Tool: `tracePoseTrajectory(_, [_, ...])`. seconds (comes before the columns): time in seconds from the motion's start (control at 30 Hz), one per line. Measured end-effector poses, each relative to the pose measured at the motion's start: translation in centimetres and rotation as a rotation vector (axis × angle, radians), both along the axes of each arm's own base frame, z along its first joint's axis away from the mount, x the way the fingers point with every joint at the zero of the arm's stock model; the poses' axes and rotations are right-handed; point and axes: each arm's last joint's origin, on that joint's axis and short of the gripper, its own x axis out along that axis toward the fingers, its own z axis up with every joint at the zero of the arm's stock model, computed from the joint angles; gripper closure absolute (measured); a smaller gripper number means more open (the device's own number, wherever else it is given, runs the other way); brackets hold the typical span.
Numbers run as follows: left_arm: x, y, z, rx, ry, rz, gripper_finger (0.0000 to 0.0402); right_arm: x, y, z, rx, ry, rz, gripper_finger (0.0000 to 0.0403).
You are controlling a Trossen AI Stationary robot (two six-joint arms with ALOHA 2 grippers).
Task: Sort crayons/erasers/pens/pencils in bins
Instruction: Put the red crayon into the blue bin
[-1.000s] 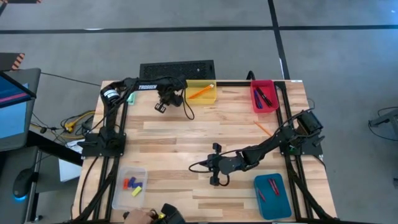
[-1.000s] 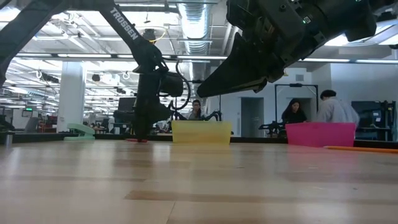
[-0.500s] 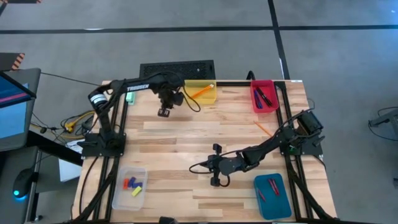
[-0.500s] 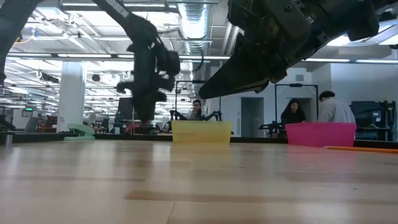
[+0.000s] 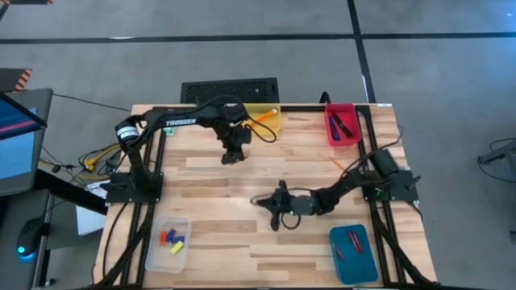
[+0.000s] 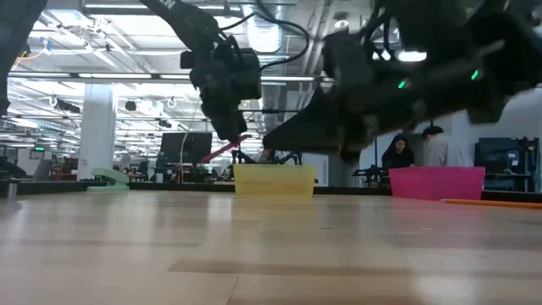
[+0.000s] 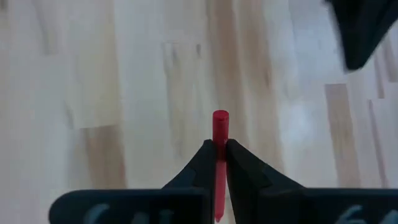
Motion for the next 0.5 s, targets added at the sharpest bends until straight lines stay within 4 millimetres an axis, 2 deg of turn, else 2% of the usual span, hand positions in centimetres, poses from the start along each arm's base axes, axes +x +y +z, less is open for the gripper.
tracePoseTrajectory(0.2, [0.9, -1.9, 0.0, -0.027, 0.009, -0.002, 0.0393, 1.4, -3.3, -1.7, 0.200, -0.131, -0.136, 0.0381])
tracePoseTrajectory(0.33, [1.4, -2.6, 0.1, -0.047, 0.017, 0.022, 0.0393, 1.8, -4.9, -1.5, 0.229, -0.160, -0.188, 0.0335])
tracePoseTrajectory(0.5, [1.9, -3.1, 0.2, -0.093, 0.016, 0.093, 0.0393, 2.3, -5.8, -0.5, 0.188, -0.216, -0.221, 0.0271])
